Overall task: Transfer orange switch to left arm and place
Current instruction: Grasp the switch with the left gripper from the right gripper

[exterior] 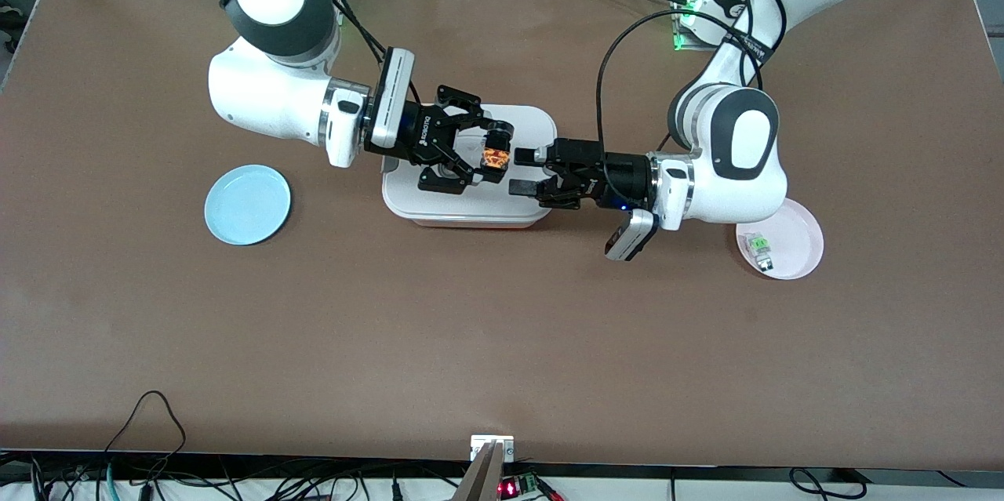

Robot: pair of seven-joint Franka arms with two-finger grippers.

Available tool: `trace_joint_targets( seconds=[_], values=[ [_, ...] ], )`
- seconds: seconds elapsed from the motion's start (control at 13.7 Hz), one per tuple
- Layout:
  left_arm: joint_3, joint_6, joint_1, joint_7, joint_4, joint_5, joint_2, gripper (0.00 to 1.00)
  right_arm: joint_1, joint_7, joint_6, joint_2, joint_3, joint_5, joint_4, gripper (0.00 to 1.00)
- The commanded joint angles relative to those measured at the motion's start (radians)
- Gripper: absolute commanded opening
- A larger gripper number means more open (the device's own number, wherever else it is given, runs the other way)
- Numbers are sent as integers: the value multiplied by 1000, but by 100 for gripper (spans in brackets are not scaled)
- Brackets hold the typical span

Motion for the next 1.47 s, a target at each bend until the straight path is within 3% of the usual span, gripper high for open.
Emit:
trace_joint_targets(
  seconds=[0.0, 0.07, 0.15, 0.22, 0.29, 0.59, 0.66, 1.17, 1.39],
  values=[
    [-32, 51, -20, 53, -39, -31, -23, 69, 17, -27, 33, 23, 5, 35, 35, 42],
    [-33, 57, -25, 70, -44, -31, -20, 59, 18, -26, 31, 23, 5, 35, 35, 44],
    [-33, 55, -25, 70, -44, -31, -21, 28, 18, -24, 33, 23, 5, 35, 35, 46],
    [-33, 55, -25, 70, -43, -31, -24, 5, 18, -21, 33, 25, 5, 35, 35, 49],
    [-33, 54, -23, 66, -43, -31, -27, 0, 18, -18, 33, 23, 5, 35, 35, 54],
    [-40, 40, -18, 47, -35, -30, -32, 0, 24, -10, 33, 23, 5, 37, 35, 63],
    [-40, 39, -14, 40, -29, -28, -31, 0, 24, 0, 33, 23, 5, 38, 35, 100],
    [-32, 40, -6, 0, -20, -15, -32, 0, 22, 88, 31, 6, 4, 44, 50, 100],
    [-27, 40, -3, -81, 28, 56, -32, 0, 22, 128, 31, -5, 2, 33, 76, 100]
  ],
)
